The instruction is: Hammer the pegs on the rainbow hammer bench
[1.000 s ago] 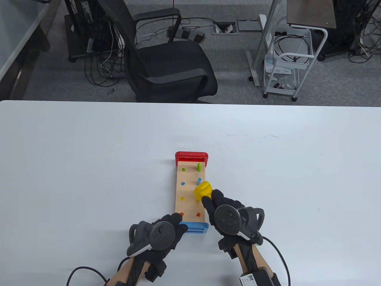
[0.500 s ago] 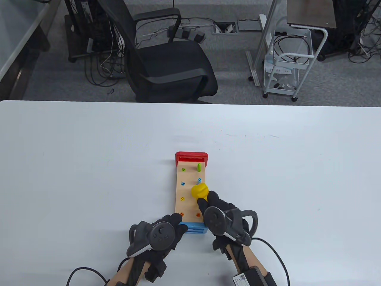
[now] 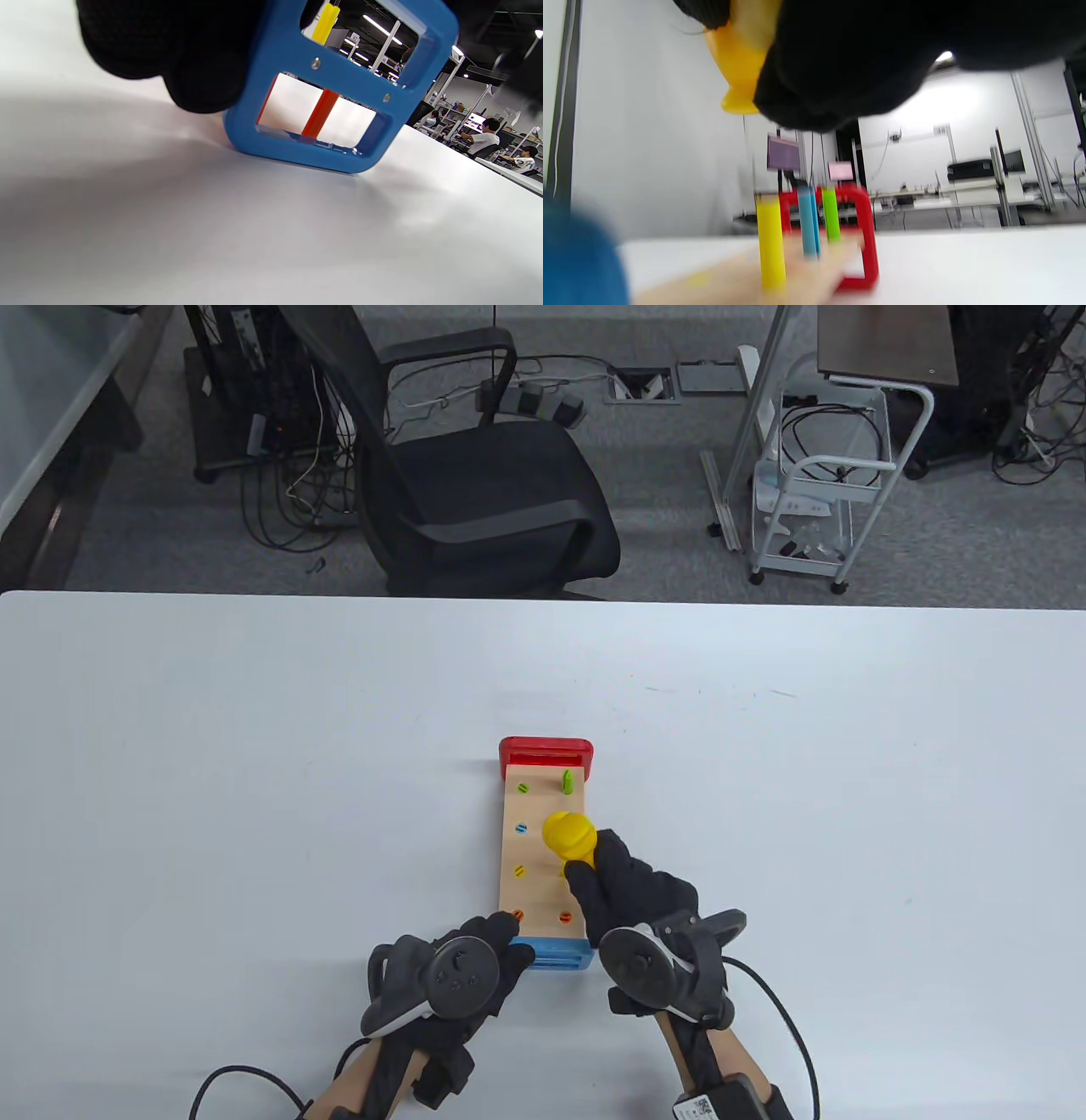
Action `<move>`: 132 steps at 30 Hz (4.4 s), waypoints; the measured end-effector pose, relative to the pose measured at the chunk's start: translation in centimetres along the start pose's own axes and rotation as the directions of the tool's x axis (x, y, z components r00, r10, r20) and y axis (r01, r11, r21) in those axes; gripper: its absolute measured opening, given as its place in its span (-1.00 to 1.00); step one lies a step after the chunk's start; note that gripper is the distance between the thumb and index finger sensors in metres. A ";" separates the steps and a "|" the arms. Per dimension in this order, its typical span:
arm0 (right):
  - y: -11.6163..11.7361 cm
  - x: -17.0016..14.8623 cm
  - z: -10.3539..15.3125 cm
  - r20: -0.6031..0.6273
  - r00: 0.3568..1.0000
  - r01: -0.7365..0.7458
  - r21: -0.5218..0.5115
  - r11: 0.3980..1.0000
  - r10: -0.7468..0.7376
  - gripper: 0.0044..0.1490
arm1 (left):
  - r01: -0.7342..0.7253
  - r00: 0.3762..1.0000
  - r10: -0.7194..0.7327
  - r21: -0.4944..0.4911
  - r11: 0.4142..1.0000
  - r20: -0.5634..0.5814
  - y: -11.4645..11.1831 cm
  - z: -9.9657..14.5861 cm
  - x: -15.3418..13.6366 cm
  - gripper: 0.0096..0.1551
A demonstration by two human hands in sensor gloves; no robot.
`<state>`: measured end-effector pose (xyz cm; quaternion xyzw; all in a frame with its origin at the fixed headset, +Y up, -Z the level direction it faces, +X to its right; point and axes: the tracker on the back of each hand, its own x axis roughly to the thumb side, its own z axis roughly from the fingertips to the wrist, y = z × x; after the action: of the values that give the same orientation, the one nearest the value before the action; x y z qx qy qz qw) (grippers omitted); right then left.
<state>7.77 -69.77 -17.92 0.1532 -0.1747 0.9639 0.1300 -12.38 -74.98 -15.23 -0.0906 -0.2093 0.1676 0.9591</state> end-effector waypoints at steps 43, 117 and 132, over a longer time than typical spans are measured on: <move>-3.0 0.3 -0.4 -0.047 0.998 -0.029 0.197 0.980 0.039 -0.18 | -0.002 1.000 0.002 -0.004 1.000 0.000 0.0 -0.1 0.0 -0.21; 0.2 0.5 -0.2 0.073 0.989 -0.133 0.026 0.991 0.131 -0.20 | 0.004 1.000 -0.004 0.003 1.000 -0.001 0.0 0.0 0.0 -0.21; -2.4 0.8 -0.3 0.004 0.999 -0.046 -0.110 0.993 0.047 -0.20 | 0.003 1.000 -0.003 -0.005 1.000 -0.001 -0.1 0.0 -0.1 -0.21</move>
<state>7.69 -67.37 -17.23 0.1451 -0.2312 0.9551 0.1152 -12.40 -75.07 -15.26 -0.0926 -0.2094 0.1657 0.9592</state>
